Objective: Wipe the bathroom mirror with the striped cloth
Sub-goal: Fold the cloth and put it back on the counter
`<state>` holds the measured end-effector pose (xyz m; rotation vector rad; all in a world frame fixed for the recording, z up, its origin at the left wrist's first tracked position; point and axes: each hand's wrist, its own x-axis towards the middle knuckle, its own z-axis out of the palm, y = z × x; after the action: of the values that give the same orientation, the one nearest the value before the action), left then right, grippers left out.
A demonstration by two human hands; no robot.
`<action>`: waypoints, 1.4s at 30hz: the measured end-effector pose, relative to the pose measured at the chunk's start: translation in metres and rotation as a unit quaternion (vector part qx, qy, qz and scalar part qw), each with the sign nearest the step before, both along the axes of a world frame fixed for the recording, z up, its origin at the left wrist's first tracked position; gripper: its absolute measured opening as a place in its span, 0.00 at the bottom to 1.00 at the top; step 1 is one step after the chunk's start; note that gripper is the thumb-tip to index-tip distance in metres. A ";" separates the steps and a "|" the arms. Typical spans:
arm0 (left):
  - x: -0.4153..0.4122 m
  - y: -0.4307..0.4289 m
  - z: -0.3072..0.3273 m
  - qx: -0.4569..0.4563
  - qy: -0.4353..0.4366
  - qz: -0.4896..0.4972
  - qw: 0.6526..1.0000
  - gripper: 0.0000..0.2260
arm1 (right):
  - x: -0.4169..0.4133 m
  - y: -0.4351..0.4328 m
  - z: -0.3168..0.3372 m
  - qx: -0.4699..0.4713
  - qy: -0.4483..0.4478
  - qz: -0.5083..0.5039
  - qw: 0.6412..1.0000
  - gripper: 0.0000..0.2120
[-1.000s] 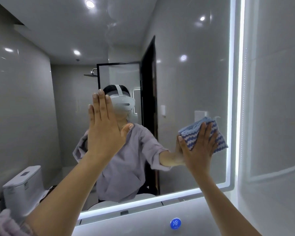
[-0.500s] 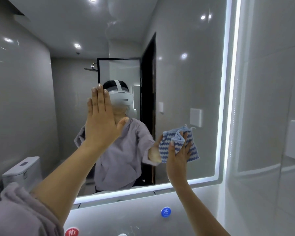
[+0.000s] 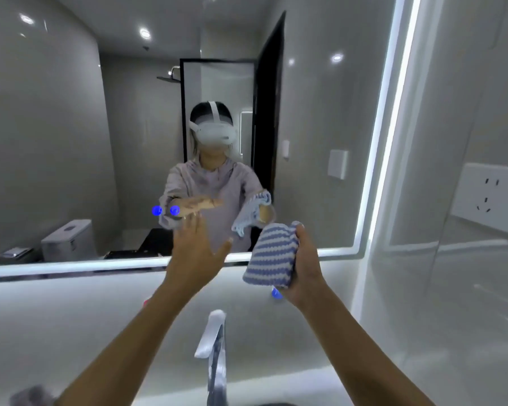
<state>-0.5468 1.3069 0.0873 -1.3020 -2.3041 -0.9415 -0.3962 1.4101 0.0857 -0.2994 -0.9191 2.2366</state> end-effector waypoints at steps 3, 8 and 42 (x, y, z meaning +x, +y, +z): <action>0.028 -0.026 -0.043 -0.052 -0.228 -0.050 0.971 0.33 | 0.015 -0.029 -0.016 0.038 -0.067 0.019 0.997 0.26; 0.064 -0.075 -0.086 0.034 -0.551 -0.157 0.819 0.22 | 0.034 -0.071 -0.040 0.050 -0.129 0.060 0.989 0.16; 0.117 -0.153 -0.121 0.213 -0.678 -0.179 0.681 0.10 | 0.093 -0.109 -0.115 0.018 -0.218 0.086 0.972 0.22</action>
<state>-0.4298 1.1536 -0.0341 -0.8482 -2.2035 -3.1778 -0.3035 1.3006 -0.0296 -0.7424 -1.2524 2.3541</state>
